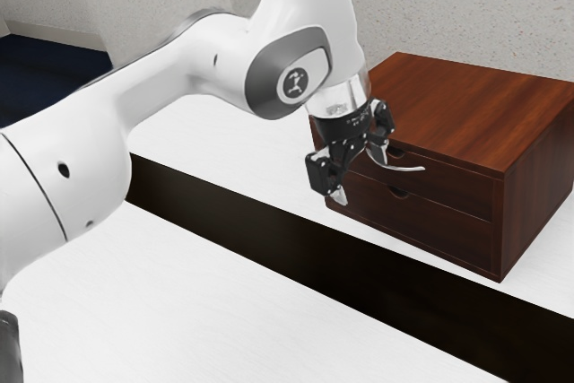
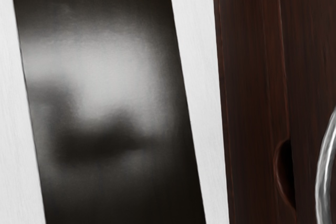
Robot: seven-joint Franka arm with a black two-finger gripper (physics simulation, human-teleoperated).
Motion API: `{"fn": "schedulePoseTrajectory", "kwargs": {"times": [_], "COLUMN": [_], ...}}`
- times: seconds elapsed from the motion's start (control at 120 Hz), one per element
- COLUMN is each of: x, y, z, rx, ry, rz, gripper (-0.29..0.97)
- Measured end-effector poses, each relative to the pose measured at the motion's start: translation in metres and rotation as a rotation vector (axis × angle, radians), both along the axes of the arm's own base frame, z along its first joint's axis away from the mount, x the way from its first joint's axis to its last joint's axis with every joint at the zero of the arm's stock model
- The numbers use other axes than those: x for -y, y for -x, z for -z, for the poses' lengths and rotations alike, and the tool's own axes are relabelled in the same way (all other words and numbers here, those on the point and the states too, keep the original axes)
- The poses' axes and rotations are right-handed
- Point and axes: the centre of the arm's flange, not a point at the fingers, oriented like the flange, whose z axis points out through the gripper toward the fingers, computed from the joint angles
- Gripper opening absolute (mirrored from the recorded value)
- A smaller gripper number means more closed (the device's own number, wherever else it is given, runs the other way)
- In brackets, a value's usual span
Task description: Pull the drawer handle with one arm to open the drawer
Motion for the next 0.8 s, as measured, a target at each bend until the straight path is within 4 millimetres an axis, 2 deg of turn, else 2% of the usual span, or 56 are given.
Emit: {"fn": "schedulePoseTrajectory", "kwargs": {"times": [0.333, 0.7, 0.8], "x": [-0.006, 0.000, 0.003], "y": [-0.017, -0.027, -0.027], "z": [0.000, 0.014, 0.015], "rx": [0.069, 0.093, 0.094], "ry": [0.016, 0.022, 0.024], "rz": [-0.001, 0.017, 0.020], "gripper": [0.68, 0.68, 0.57]}}
